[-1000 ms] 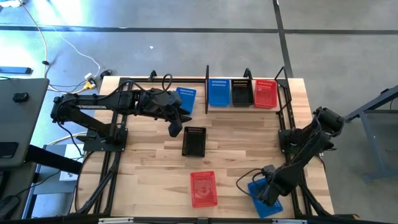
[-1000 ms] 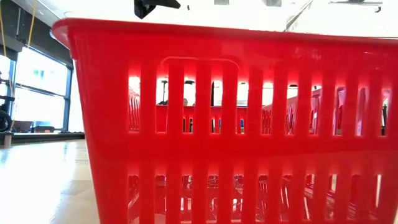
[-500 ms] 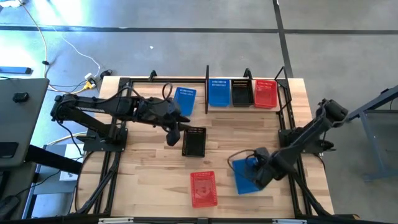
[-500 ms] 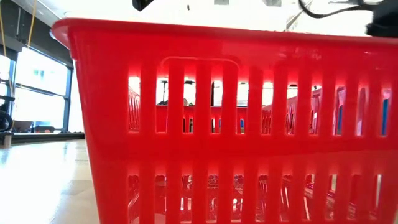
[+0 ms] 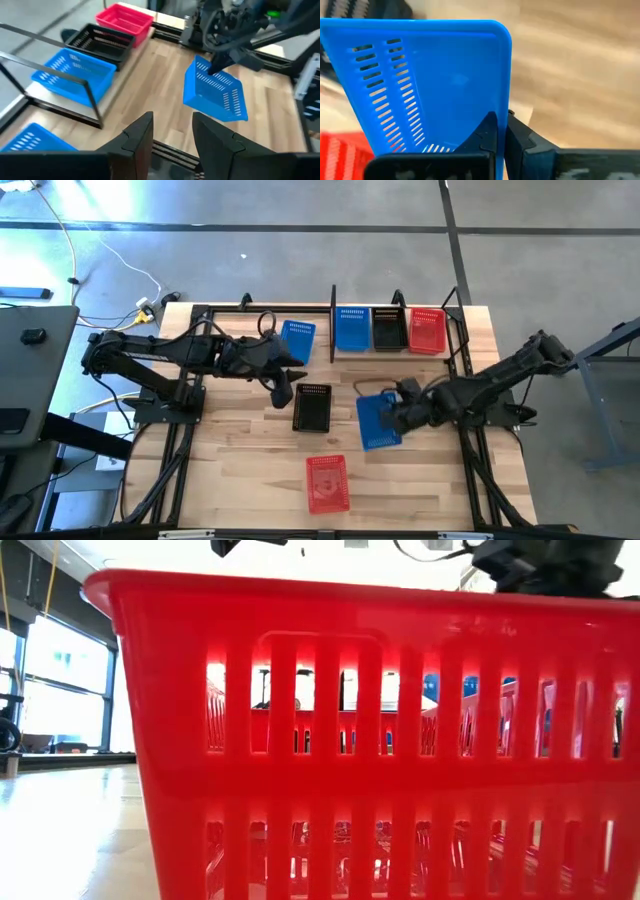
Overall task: Stack baskets on shelf by color
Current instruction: Stack the bottom blue bin on top of the other blue bin on the shelf
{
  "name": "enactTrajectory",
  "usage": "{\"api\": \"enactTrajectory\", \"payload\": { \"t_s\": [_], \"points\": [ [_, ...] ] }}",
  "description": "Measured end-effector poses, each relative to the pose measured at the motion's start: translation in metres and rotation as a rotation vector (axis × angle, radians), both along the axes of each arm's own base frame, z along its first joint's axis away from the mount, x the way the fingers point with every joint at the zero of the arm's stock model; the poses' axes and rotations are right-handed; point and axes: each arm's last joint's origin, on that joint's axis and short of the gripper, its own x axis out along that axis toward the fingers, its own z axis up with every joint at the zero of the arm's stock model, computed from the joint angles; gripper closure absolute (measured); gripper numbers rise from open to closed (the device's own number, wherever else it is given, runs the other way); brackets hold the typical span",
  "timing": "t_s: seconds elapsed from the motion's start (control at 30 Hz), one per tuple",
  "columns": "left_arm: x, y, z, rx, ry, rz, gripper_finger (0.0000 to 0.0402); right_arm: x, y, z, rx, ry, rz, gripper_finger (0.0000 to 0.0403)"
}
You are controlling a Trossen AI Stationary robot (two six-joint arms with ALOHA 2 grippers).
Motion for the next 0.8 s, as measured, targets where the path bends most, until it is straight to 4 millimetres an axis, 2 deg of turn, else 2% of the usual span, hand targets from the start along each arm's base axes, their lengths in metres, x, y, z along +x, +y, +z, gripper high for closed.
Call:
{"api": "enactTrajectory", "payload": {
  "t_s": [0.2,0.8],
  "points": [
    [-0.001,0.006,0.000,0.048,0.010,0.046,0.0273,0.000,-0.040,0.015,-0.062,-0.036,-0.006,0.0403],
    [-0.008,0.049,0.000,0.058,0.015,0.220,0.0273,0.008,-0.153,0.045,-0.248,-0.264,0.014,0.0403]
  ]
}}
